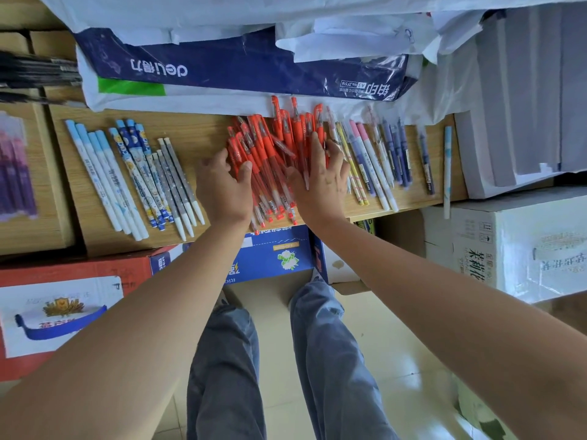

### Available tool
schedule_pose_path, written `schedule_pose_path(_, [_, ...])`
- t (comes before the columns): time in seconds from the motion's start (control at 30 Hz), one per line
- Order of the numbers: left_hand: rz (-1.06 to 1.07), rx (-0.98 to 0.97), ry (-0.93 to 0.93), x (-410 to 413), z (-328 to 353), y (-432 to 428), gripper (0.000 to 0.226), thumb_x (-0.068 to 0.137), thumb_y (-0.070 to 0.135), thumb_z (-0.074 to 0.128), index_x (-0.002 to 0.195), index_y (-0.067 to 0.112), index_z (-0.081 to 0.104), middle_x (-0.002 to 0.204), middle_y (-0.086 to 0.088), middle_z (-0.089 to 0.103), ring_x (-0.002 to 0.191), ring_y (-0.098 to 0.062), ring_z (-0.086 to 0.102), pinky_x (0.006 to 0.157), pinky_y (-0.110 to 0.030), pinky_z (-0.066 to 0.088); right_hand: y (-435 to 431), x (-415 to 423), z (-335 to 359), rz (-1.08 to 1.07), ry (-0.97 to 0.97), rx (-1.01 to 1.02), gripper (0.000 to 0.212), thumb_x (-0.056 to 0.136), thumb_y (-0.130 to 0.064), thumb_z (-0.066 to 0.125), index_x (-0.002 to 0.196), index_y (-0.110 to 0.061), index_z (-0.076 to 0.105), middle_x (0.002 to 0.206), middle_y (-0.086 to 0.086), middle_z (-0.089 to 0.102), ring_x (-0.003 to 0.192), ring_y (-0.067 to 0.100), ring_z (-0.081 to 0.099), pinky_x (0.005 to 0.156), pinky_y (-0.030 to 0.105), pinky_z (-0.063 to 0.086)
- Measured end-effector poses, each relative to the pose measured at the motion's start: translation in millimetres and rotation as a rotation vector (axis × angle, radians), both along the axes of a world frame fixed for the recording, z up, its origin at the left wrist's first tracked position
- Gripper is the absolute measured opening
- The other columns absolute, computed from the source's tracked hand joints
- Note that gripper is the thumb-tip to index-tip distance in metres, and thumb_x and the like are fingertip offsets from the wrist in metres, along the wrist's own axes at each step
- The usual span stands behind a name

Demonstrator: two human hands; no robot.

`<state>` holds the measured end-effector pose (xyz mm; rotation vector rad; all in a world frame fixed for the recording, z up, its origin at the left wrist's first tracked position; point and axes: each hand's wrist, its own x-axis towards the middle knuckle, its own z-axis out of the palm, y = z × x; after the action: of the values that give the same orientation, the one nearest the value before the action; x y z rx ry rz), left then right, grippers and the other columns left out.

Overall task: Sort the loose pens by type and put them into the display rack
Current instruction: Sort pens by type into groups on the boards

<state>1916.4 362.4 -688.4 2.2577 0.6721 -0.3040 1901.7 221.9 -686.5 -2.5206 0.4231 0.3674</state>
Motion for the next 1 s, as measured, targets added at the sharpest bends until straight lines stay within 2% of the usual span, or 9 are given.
schedule_pose_path(0.1, [-0.04, 0.039, 0.014, -2, 4, 0, 0.048, 0.095, 0.033, 0.055, 0.137, 0.01, 0.049, 0.116, -0.012, 0.058, 0.102, -0.021, 0.056, 0.087, -0.031, 0.043, -5, -3, 2, -0.008, -0.035, 0.024, 0.061, 0.094, -0.03, 0.049, 0.149, -0.015, 0.028, 0.151, 0.011, 0.03, 0.133, 0.028, 0.027, 0.108, 0.042, 0.025])
schedule_pose_path(0.23, [-0.006, 0.042, -0.012, -3, -2, 2, 0.052, 0.093, 0.031, 0.058, 0.137, 0.005, 0.044, 0.124, -0.015, 0.052, 0.102, -0.027, 0.06, 0.093, -0.041, 0.049, -14, -3, 1, -0.017, -0.156, 0.052, 0.049, 0.09, -0.018, 0.045, 0.137, -0.006, 0.044, 0.134, 0.013, 0.049, 0.123, 0.028, 0.042, 0.106, 0.04, 0.035])
schedule_pose_path(0.33, [-0.045, 0.08, -0.042, -3, -2, -1, 0.051, 0.092, 0.028, 0.06, 0.134, 0.004, 0.046, 0.128, -0.019, 0.047, 0.113, -0.033, 0.053, 0.097, -0.043, 0.045, -23, 3, 2, -0.071, -0.246, 0.084, 0.033, 0.09, -0.008, 0.047, 0.121, -0.006, 0.054, 0.117, 0.012, 0.055, 0.102, 0.023, 0.054, 0.083, 0.033, 0.047])
schedule_pose_path(0.43, [-0.077, 0.122, -0.109, -3, 6, -7, 0.047, 0.091, 0.023, 0.06, 0.132, 0.004, 0.046, 0.131, -0.017, 0.043, 0.114, -0.029, 0.05, 0.092, -0.031, 0.046, -40, 10, 4, -0.145, -0.222, 0.083, 0.029, 0.087, -0.001, 0.048, 0.114, -0.008, 0.054, 0.115, 0.009, 0.053, 0.082, 0.015, 0.052, 0.062, 0.03, 0.048])
schedule_pose_path(0.5, [-0.13, 0.146, -0.176, -1, 13, -12, 0.041, 0.089, 0.018, 0.06, 0.128, 0.009, 0.049, 0.128, -0.015, 0.043, 0.112, -0.025, 0.051, 0.08, -0.022, 0.044, -53, 12, 4, -0.141, -0.118, 0.017, 0.026, 0.087, -0.003, 0.052, 0.113, -0.007, 0.054, 0.115, 0.01, 0.054, 0.079, 0.014, 0.047, 0.061, 0.032, 0.044])
schedule_pose_path(0.6, [-0.312, 0.119, -0.263, 3, 20, -26, 0.031, 0.087, 0.012, 0.06, 0.118, 0.012, 0.056, 0.121, -0.015, 0.046, 0.106, -0.023, 0.052, 0.071, -0.024, 0.048, -65, 13, 2, -0.072, -0.032, -0.055, 0.02, 0.088, -0.013, 0.059, 0.107, -0.007, 0.058, 0.104, 0.008, 0.059, 0.077, 0.015, 0.049, 0.063, 0.031, 0.042])
schedule_pose_path(0.7, [-0.422, 0.128, -0.283, 6, 23, -38, 0.026, 0.086, 0.01, 0.06, 0.113, 0.013, 0.059, 0.117, -0.013, 0.047, 0.105, -0.023, 0.051, 0.069, -0.025, 0.049, -69, 15, 0, -0.039, -0.045, -0.077, 0.019, 0.086, -0.018, 0.063, 0.1, -0.007, 0.058, 0.089, 0.007, 0.063, 0.075, 0.02, 0.056, 0.063, 0.034, 0.049])
schedule_pose_path(0.87, [-0.539, 0.159, -0.253, 6, 20, -44, 0.024, 0.088, 0.01, 0.057, 0.111, 0.016, 0.06, 0.112, -0.008, 0.049, 0.091, -0.02, 0.055, 0.069, -0.019, 0.039, -78, 19, -1, -0.003, 0.015, -0.127, 0.028, 0.082, -0.033, 0.067, 0.094, -0.009, 0.058, 0.084, 0.007, 0.064, 0.072, 0.023, 0.059, 0.059, 0.032, 0.05])
schedule_pose_path(1.0, [-0.557, 0.138, -0.232, 6, 24, -51, 0.021, 0.089, 0.01, 0.056, 0.109, 0.016, 0.063, 0.109, -0.007, 0.051, 0.088, -0.018, 0.056, 0.07, -0.025, 0.047, -91, 20, 5, -0.134, -0.024, 0.016, 0.024, 0.077, -0.028, 0.069, 0.087, -0.008, 0.062, 0.078, 0.006, 0.065, 0.069, 0.021, 0.06, 0.063, 0.032, 0.052])
